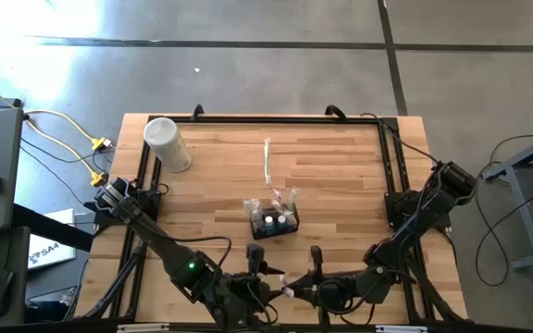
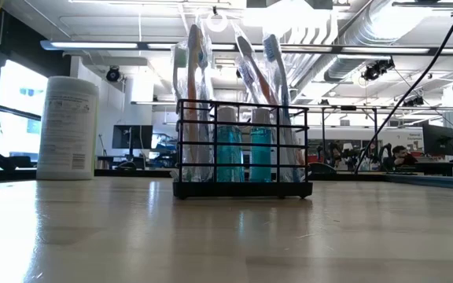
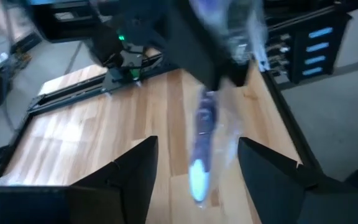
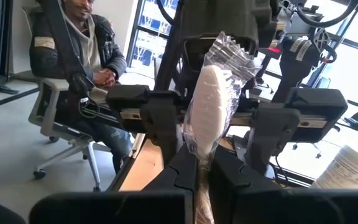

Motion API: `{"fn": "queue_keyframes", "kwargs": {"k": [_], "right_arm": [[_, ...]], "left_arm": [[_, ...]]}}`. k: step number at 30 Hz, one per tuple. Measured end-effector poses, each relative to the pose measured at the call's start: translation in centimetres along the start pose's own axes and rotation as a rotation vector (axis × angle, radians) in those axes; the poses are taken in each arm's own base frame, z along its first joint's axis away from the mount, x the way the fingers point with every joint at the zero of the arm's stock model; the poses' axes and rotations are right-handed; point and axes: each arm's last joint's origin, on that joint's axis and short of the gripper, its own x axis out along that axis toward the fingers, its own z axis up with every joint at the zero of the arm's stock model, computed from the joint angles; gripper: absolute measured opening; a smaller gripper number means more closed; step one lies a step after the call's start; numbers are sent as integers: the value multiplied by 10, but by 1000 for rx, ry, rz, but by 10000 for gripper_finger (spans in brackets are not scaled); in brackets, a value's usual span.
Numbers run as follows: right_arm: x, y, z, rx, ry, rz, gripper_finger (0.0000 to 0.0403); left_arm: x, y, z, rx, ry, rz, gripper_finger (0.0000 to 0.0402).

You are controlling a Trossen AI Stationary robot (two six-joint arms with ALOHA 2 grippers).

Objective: Pick & Place toothbrushing station
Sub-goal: Put the purple toothbrush into the black wire organizer

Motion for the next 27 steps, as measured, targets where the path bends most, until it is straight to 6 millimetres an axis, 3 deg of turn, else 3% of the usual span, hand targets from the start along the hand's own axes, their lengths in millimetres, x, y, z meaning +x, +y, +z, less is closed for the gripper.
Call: {"fn": "queue_keyframes", "kwargs": {"k": [20, 23, 27], "right_arm": [[0, -1, -2, -27, 22, -28, 8], [0, -1, -3, -31, 28, -29, 8], [0, -1, -3, -36, 37, -44, 8]], "left_arm": [[13, 8, 3, -14, -21, -31, 219], [13, 8, 3, -11, -19, -33, 202], [13, 8, 3, -1, -18, -32, 150]]}}
